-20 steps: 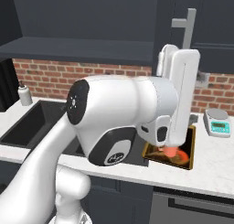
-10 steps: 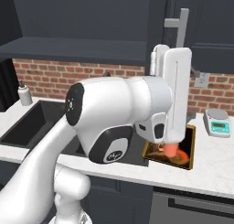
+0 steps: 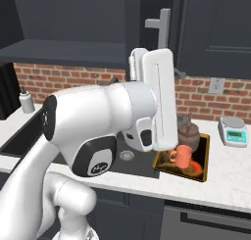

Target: Pick the kettle from the counter and place it on the tray. Then pick the mug from the cabinet and place it on the tray. Then close the cabinet doors.

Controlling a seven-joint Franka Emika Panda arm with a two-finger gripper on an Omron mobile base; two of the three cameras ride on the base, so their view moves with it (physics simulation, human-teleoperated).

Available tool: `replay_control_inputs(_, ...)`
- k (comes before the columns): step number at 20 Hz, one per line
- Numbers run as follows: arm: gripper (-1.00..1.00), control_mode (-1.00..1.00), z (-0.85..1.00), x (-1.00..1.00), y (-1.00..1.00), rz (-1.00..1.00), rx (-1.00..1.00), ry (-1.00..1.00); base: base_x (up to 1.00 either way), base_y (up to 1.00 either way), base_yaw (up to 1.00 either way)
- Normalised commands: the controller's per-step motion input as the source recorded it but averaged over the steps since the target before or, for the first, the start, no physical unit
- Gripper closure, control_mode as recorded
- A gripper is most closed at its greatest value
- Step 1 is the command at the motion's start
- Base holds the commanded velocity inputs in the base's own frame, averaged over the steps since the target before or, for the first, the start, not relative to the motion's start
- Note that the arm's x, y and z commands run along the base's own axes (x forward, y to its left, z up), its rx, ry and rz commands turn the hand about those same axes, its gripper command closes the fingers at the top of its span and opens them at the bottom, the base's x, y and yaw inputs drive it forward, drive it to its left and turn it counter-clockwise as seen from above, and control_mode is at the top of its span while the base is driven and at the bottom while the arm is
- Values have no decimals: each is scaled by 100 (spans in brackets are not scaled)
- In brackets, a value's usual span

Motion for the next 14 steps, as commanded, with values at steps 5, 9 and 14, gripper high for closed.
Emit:
replay_control_inputs(5,-100,-100,-4,31,53,17,-1,6,0,0,0)
replay_control_inputs(9,-100,-100,-3,46,59,21,0,7,0,0,0)
replay_control_inputs(14,-100,-100,-3,54,60,21,-1,3,0,0,0)
